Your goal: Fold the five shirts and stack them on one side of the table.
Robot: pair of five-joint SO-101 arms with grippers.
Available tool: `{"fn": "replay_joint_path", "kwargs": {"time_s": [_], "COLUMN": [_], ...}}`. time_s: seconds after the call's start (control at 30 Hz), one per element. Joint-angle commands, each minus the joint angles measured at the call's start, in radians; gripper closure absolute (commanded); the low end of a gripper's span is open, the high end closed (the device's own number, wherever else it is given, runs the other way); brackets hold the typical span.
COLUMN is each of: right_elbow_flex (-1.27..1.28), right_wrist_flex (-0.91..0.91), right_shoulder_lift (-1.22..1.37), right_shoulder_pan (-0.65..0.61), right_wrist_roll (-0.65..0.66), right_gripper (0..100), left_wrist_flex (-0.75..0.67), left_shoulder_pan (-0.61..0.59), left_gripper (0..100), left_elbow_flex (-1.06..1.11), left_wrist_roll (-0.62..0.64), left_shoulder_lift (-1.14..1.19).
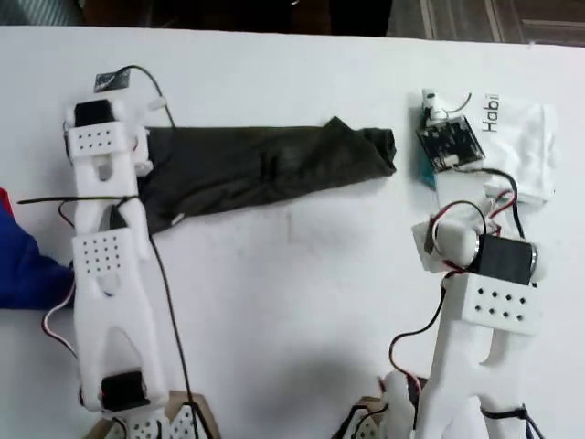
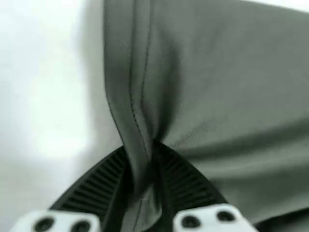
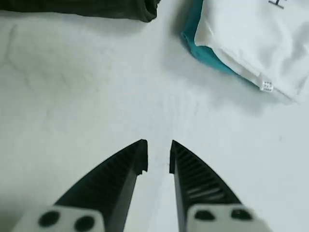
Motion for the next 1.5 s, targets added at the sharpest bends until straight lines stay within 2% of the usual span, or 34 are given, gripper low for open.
{"fn": "replay_joint_path", "kwargs": {"time_s": [0.0, 0.23, 0.43, 0.57, 0.73, 0.9, 1.0, 1.13, 1.47], "right_elbow_flex": [0.123, 0.411, 0.62, 0.726, 0.781, 0.783, 0.783, 0.783, 0.783], "right_wrist_flex": [-0.116, -0.446, -0.682, -0.779, -0.846, -0.872, -0.872, -0.872, -0.866], "right_shoulder_lift": [-0.03, -0.022, -0.022, -0.022, -0.031, -0.028, -0.03, -0.03, -0.03], "right_shoulder_pan": [0.024, 0.019, -0.07, -0.113, -0.108, -0.087, -0.061, -0.061, -0.061], "right_wrist_roll": [0.002, -0.002, -0.002, -0.003, -0.003, -0.11, -0.146, -0.152, -0.152], "right_gripper": [91.8, 91.8, 91.8, 91.8, 91.8, 91.5, 91.5, 91.5, 91.5], "left_wrist_flex": [0.037, 0.031, 0.029, 0.029, 0.031, 0.018, -0.031, -0.141, -0.393], "left_shoulder_pan": [-0.127, -0.198, -0.138, -0.04, 0.126, 0.348, 0.474, 0.58, 0.689], "left_gripper": [98, 98, 98, 98, 98, 98, 98, 98, 98], "left_elbow_flex": [0.18, 0.642, 0.705, 0.705, 0.705, 0.697, 0.653, 0.547, 0.18], "left_wrist_roll": [-0.032, -0.144, -0.143, -0.123, -0.064, 0.002, 0.029, 0.028, 0.028], "left_shoulder_lift": [-0.098, -0.47, -0.66, -0.729, -0.822, -0.904, -0.895, -0.816, -0.454]}}
